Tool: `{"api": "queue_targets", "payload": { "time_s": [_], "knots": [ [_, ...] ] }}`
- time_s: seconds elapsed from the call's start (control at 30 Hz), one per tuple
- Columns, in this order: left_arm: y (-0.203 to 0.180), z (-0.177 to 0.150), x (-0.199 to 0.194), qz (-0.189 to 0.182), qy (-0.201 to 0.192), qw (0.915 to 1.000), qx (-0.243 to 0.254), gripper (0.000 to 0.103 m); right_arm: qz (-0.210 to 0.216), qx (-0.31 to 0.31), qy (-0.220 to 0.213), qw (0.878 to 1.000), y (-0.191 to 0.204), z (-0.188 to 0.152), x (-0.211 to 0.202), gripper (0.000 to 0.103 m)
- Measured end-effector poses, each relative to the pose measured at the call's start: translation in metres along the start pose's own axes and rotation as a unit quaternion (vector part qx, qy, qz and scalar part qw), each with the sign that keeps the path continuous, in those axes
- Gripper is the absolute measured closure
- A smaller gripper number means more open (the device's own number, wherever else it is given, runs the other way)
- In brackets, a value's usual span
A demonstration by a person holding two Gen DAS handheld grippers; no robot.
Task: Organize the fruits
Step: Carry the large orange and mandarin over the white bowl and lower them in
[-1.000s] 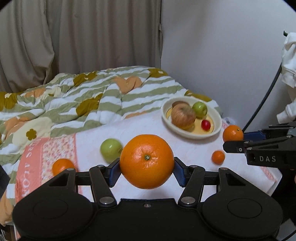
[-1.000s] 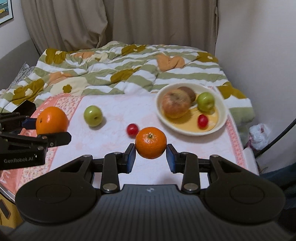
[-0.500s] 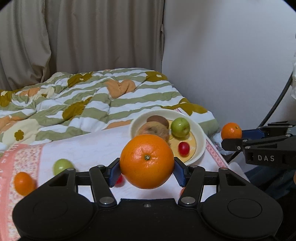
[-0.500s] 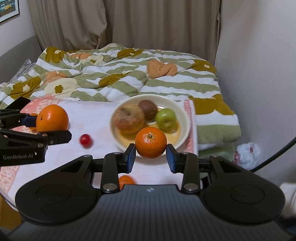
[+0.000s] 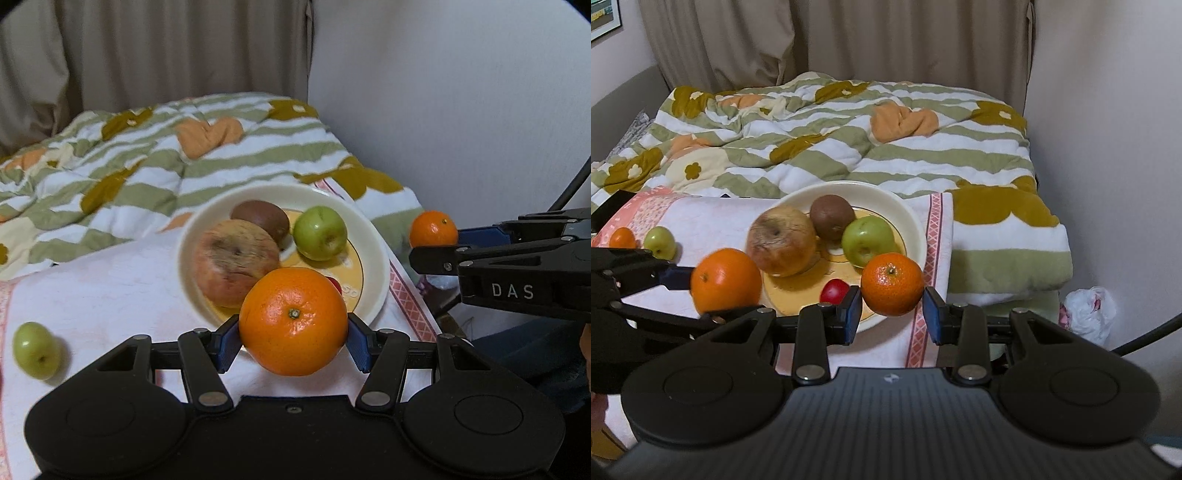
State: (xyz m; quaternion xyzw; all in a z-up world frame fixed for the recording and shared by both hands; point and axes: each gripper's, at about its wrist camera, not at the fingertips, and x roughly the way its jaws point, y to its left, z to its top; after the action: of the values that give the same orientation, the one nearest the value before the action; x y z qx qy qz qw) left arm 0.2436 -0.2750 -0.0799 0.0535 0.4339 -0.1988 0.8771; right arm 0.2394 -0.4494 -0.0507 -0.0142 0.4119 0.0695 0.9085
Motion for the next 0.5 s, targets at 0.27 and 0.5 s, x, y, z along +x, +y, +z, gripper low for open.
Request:
{"api": "queue_targets", "payload": {
  "time_s": [0.27,0.5],
  "knots": [
    [-0.004,0.012,0.037,-0.005,0.046,0.9989,0.009,0.040,-0.002,0.016,0.012,1.000,-0.009,0.001,0.019,0.052],
    [-0.009,0.020,0.038,-0.008,0.045,0.9989,0.013,0.004,-0.002,0.026,0.017,1.000,-0.014,0.004,0.026,0.052]
  ]
}}
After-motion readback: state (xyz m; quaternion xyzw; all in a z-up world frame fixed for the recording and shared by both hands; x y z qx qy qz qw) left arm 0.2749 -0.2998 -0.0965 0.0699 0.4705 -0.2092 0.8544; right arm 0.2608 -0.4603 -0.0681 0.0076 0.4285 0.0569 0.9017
